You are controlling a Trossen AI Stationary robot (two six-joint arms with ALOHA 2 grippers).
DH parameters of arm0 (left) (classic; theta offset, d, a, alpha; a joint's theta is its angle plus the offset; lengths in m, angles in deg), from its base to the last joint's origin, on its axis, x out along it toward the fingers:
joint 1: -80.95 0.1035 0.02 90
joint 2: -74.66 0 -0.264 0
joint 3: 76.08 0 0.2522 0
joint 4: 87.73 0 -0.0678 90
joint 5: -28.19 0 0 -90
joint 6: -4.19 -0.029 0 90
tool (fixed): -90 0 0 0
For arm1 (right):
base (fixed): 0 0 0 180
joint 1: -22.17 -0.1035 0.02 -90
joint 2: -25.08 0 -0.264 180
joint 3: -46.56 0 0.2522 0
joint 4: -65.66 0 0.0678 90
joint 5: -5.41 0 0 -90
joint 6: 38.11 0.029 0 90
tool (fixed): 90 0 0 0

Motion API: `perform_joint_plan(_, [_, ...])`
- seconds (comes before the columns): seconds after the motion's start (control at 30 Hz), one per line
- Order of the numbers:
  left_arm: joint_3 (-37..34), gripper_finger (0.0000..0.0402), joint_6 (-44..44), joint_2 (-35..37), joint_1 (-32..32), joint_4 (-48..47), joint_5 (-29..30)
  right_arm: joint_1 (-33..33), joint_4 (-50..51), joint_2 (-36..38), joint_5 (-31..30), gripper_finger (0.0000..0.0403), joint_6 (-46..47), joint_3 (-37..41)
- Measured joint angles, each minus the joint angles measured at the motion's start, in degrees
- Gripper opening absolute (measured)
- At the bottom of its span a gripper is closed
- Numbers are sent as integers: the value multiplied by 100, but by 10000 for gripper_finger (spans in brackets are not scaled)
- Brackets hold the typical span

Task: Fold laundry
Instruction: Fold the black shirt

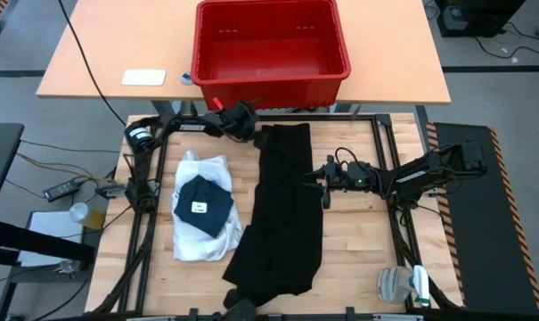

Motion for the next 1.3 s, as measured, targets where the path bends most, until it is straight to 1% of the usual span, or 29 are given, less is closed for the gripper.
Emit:
perform_joint_plan(0.13, [368, 262, -126, -318, -10, 21, 191, -13, 23, 0, 18, 172, -10, 0])
perform_joint_plan(0.3, [687, 268, -120, -522, 42, 37, 306, -46, 37, 0, 27, 172, -15, 0])
perform_joint_plan(0.53, [764, 266, -129, -517, 226, -135, 309, -46, 42, 0, 125, 172, -40, 0])
perform_joint_plan(0.67, [759, 255, -104, -517, 269, -446, 236, -46, 47, 0, 132, 172, -59, 0])
perform_joint_plan(0.83, [765, 237, -121, -590, 240, -56, 212, -46, -160, 0, 130, 172, -157, 0])
perform_joint_plan(0.93, [772, 232, -96, -771, 240, -50, 214, -50, -215, 0, 159, 172, -122, 0])
perform_joint_plan(1.13, [922, 226, -34, -765, 251, -118, 174, -159, -234, 0, 171, 172, -105, 0])
perform_joint_plan(1.2, [941, 215, -24, -773, 251, -213, 169, -186, -235, 0, 161, 172, -105, 0])
perform_joint_plan(1.3, [954, 180, -34, -769, 260, -329, 162, -190, -269, 0, 148, 172, -120, 0])
